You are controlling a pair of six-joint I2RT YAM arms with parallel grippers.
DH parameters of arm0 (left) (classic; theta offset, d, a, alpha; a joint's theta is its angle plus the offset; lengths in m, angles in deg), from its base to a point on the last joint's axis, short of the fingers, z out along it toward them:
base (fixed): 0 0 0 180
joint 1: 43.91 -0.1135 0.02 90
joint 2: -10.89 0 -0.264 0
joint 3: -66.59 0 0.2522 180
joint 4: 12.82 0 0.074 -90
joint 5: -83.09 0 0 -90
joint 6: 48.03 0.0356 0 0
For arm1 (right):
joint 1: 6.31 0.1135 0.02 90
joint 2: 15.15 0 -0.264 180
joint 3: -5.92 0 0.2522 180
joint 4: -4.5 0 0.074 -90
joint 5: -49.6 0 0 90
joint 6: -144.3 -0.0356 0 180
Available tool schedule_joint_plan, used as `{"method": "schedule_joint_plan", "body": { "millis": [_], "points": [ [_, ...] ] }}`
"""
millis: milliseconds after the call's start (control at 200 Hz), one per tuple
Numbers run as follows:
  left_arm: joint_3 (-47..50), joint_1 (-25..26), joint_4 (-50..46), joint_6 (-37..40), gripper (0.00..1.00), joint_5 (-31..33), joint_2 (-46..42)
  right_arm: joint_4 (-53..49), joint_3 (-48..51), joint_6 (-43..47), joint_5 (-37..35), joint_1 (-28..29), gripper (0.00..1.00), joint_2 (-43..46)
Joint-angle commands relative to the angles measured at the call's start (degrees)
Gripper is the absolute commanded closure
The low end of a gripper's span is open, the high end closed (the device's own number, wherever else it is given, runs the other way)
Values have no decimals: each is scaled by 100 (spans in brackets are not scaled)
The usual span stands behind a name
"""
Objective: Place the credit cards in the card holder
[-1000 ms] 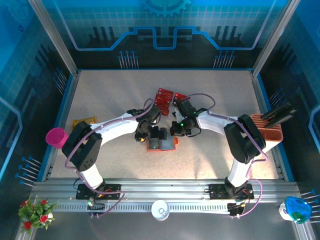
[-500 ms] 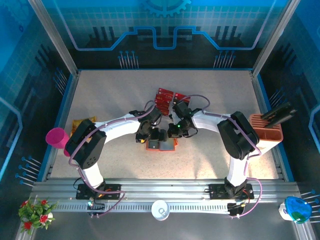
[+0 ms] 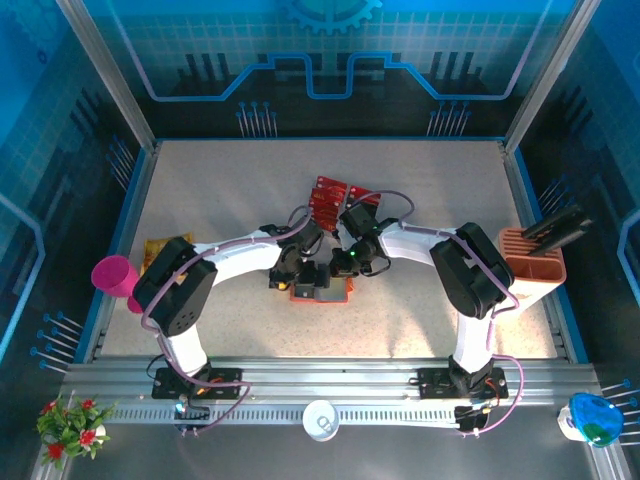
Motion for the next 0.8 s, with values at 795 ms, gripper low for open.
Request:
{"method": "schedule_joint_plan", "body": {
  "millis": [795],
  "points": [
    [210,46,-60,287,7,105,100,290,275,-754,13,28,73,334]
  ]
}}
